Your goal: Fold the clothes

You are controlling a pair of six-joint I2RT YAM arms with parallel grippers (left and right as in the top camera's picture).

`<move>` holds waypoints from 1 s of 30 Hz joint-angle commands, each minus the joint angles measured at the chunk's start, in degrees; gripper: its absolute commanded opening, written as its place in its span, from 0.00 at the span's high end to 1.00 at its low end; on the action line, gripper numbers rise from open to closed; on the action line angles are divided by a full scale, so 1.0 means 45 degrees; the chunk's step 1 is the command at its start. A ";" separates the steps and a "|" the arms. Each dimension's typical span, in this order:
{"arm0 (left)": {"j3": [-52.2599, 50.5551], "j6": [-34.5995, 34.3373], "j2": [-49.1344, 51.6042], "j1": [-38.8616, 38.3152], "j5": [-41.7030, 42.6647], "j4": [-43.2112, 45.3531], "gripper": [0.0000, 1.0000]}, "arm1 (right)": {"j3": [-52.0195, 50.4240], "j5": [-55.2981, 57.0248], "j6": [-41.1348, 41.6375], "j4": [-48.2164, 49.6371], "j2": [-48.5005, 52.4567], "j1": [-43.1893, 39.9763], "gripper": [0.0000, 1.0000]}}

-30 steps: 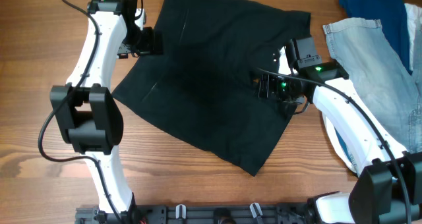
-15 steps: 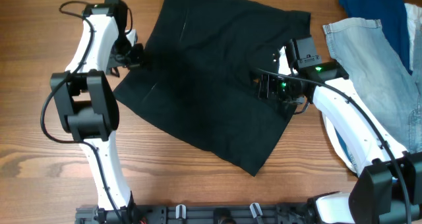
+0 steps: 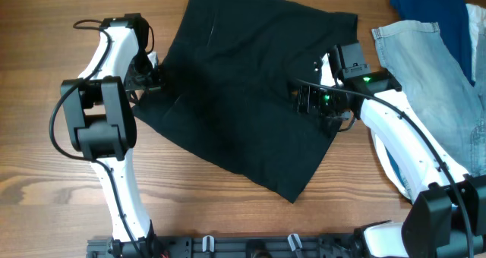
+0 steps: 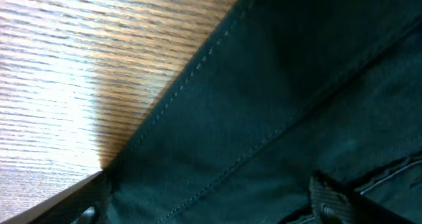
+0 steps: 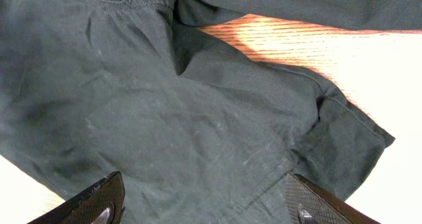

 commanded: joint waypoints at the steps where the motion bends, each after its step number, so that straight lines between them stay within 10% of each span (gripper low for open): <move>1: -0.0986 -0.0185 0.0330 0.0034 0.0398 0.0330 0.23 | 0.0214 -0.0204 -0.0257 0.0029 -0.0092 0.0029 0.22; 8: -0.1171 -0.2074 0.0330 0.0029 0.0641 -0.0204 0.94 | 0.0214 -0.0214 -0.0204 0.0204 -0.0092 0.0029 0.26; 30: -0.6237 -0.4483 0.0321 -0.2652 0.2205 0.1248 0.96 | 0.0214 -0.0209 -0.0180 0.1783 0.1243 0.0029 0.28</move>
